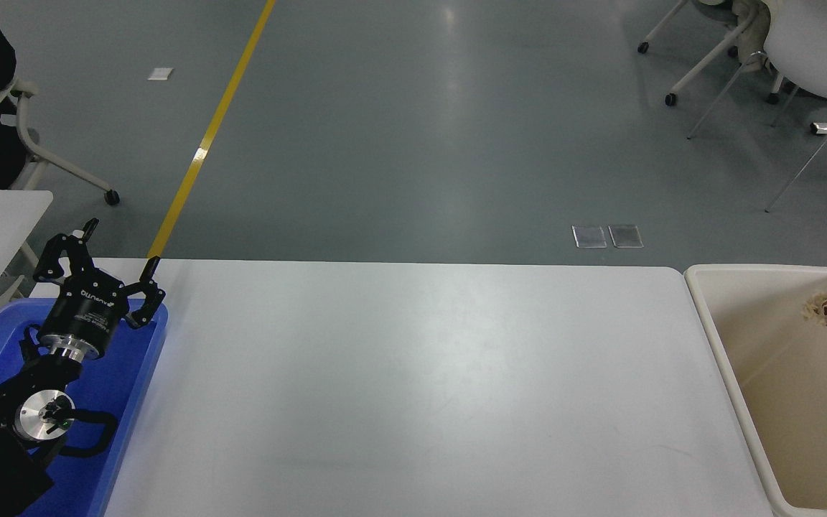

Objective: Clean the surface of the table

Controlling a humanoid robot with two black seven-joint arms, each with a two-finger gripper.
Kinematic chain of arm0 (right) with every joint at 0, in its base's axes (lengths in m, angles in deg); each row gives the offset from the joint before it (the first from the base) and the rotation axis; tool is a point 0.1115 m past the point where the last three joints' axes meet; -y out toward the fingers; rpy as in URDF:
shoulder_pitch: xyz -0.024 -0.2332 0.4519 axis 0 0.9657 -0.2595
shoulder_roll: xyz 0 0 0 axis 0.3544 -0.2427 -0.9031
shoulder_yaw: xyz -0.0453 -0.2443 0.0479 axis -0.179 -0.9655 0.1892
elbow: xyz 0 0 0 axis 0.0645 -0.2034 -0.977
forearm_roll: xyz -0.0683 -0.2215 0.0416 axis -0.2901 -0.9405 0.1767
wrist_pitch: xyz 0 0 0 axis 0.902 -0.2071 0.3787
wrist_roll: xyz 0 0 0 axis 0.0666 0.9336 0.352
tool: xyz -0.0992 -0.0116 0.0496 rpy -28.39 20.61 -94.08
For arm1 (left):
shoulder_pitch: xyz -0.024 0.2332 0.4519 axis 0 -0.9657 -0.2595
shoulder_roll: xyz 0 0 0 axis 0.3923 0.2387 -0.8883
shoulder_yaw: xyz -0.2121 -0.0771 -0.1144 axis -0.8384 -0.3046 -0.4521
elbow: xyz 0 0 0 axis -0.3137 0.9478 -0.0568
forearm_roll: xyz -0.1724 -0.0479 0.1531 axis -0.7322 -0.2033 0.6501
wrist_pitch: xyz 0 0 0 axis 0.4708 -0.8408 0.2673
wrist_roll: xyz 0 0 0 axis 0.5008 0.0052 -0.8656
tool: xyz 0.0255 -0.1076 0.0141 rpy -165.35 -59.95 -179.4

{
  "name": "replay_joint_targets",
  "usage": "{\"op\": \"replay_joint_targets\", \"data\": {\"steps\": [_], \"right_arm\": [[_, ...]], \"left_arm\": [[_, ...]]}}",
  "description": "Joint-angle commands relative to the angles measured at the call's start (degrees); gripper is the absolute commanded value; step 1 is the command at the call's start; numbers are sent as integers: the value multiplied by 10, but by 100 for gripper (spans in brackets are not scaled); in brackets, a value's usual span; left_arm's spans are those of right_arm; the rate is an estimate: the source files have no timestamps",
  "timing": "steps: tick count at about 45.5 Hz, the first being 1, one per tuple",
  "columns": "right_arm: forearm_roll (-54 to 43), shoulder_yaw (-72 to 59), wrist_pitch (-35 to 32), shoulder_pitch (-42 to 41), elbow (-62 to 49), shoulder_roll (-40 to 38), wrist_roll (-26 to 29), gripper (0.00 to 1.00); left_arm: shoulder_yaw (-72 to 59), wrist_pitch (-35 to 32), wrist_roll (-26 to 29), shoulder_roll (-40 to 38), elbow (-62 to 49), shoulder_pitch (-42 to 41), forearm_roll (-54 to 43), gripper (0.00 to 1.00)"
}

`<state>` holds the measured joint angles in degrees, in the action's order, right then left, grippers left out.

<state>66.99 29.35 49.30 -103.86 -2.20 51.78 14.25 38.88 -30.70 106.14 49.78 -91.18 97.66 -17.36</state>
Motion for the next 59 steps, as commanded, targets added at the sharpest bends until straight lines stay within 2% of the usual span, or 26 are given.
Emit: {"op": "replay_joint_targets", "data": {"steps": [1,31,35,38,43,44,51,59], "right_arm": [[-1,-123,31,1,-10,1,13,0],[0,-195,69,1,-21,4,29,0],[0,-195,73,1,-21,3,29,7],[0,-195,74,1,-21,3,29,19],[0,-196,74,2,-21,3,29,30],[0,-196,74,1,-21,3,29,38],[2,-191,82,0,-23,2,28,75],[2,-181,89,-9,-23,-1,28,87]], "left_arm": [[0,0,0,0,0,0,0,100],[0,0,0,0,0,0,0,100],[0,0,0,0,0,0,0,100],[0,0,0,0,0,0,0,100],[0,0,0,0,0,0,0,100],[0,0,0,0,0,0,0,100],[0,0,0,0,0,0,0,100],[0,0,0,0,0,0,0,100]]}}
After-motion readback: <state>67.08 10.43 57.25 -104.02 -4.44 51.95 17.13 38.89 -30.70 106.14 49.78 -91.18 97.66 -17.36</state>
